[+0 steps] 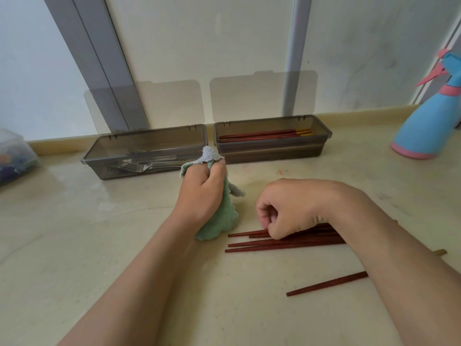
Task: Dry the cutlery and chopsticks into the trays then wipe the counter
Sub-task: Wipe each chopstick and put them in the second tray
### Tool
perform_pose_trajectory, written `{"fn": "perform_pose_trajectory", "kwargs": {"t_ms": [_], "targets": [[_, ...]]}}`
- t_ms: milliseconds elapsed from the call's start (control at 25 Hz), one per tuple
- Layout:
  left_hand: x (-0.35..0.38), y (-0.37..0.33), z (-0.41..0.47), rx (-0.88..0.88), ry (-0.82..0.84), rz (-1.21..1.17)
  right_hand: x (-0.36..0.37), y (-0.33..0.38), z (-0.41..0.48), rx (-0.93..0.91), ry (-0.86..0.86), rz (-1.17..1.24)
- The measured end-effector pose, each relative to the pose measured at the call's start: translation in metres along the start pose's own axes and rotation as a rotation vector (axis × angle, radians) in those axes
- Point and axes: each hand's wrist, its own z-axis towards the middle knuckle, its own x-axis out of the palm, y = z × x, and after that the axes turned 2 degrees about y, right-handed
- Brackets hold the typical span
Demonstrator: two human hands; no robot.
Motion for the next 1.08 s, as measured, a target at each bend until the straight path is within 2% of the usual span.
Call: {"fn": "perform_pose_trajectory", "kwargs": {"t_ms": [160, 280, 440, 560, 600, 680, 800, 1080], "targets": [[0.0, -0.001, -0.001, -0.01, 0.007, -0.025, 0.002, 0.003, 0.0, 0.032, -0.015, -0.033], [-0.002, 0.0, -0.001, -0.006, -0.035, -0.026, 0.008, -0.001, 0.006, 0.05, -0.103, -0.11], [-0.006, 0.002, 0.002, -0.1, -0.124, -0.095, 0.01, -0.01, 0.012, 0.092, -0.128, -0.178], [-0.008, 0.0, 0.004, -0.144, -0.262, -0.212, -0.007, -0.018, -0.002, 0.095, -0.328, -0.021], [-0.008, -0.002, 0.003, -0.131, -0.263, -0.245, -0.01, -0.02, -0.005, 0.059, -0.433, 0.048], [-0.006, -0.004, 0.0, -0.062, -0.151, -0.247, -0.007, -0.016, -0.005, -0.045, -0.572, 0.125], [-0.002, -0.006, -0.004, 0.006, -0.03, -0.206, 0.004, -0.006, 0.004, -0.176, -0.611, 0.141], [-0.001, -0.008, -0.005, 0.055, -0.081, -0.234, 0.02, 0.005, 0.02, -0.31, -0.761, 0.21]]}}
